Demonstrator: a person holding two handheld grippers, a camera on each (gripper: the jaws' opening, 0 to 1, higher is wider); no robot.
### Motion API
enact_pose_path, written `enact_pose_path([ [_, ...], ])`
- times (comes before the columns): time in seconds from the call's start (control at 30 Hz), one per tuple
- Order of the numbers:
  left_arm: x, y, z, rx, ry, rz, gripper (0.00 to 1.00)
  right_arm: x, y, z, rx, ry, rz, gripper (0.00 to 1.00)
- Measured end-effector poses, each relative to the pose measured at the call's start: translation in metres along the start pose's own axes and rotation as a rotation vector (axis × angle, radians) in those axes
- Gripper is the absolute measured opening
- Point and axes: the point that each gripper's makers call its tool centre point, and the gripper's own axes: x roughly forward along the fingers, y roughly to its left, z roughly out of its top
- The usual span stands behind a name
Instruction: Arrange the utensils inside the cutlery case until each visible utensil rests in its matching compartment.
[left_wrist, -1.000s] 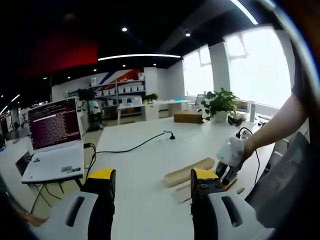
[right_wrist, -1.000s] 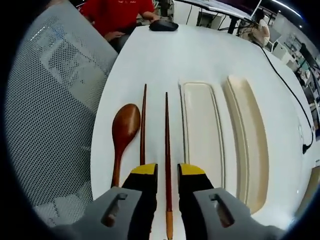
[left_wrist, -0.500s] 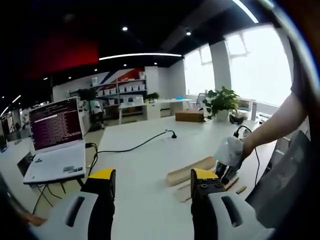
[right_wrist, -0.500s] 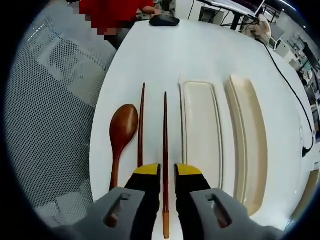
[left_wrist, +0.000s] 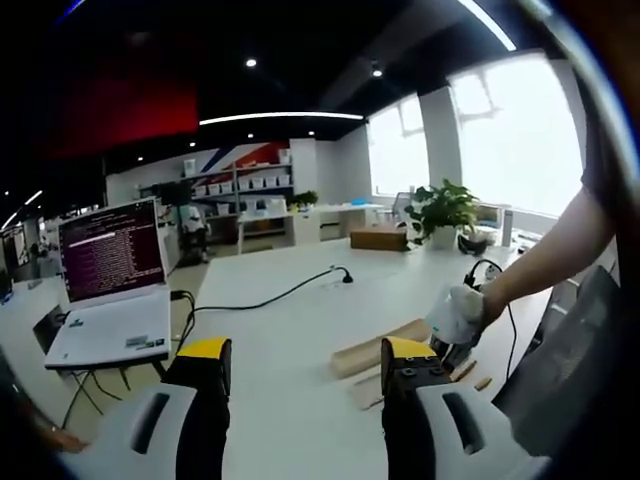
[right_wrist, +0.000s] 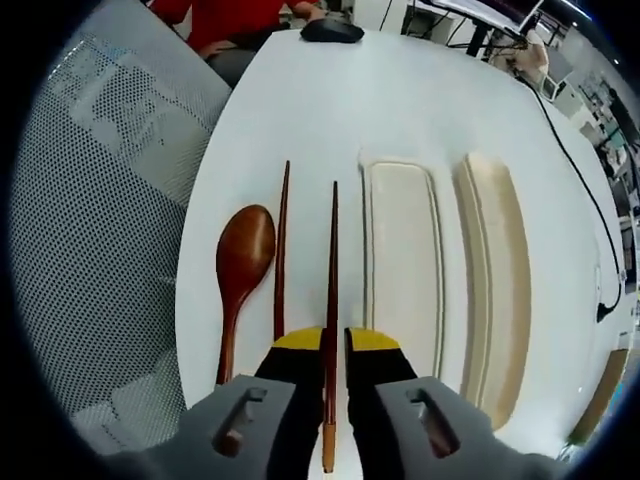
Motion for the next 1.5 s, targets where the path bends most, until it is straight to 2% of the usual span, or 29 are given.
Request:
enact_pose_path([
  [0.17,0.0014,-0.0018,-0.0021,0.002,0.012,-0.009,0.62,-0.0008,-0.0028,-0.0015,0.029,-0.014,-0.003,0.01],
  [0.27,0.0017,-0.0034,-0.0027,0.009,0.015,-0.017,0.62,-0.0011,-0.0035,-0.002,0.079,-0.035,0.002,0.01],
  [0.57,-0.0003,-0.0049,0.0009,0.013,-0.007,-0.026,0.62,-0.0009,-0.0025,-0.0013,0.126,-0.056,0.002,0.0],
  [0.67,-0.001,-0.0052,0.0023,0.008,-0.015,-0.026,0.62,-0.001,-0.0009,-0.0012,0.069,-0.043,-0.012,0.0],
  [0.9,-0.0011,-0.0052,0.0043,0.002,-0.023,-0.022,0.62,-0.0017,-0.003,-0.0022,0.077,-0.033,-0.017,0.0],
  [1.03,-0.0001,-0.0058,0.0025,0.003,-0.013,-0.024,0.62,-0.0071,-0.0058,0.0029,0.063,-0.06,-0.022,0.0],
  [1.27,0.0007,-0.0044,0.0012,0.001,-0.009,-0.025,0.62,-0.0062,-0.0027,0.0068,0.038,-0.064,0.001,0.0],
  [1.5,-0.0013,0.0,0.0011,-0.002,-0.014,-0.007,0.62,-0.0038,-0.0038,0.0044,0.06,-0.051,0.028,0.0],
])
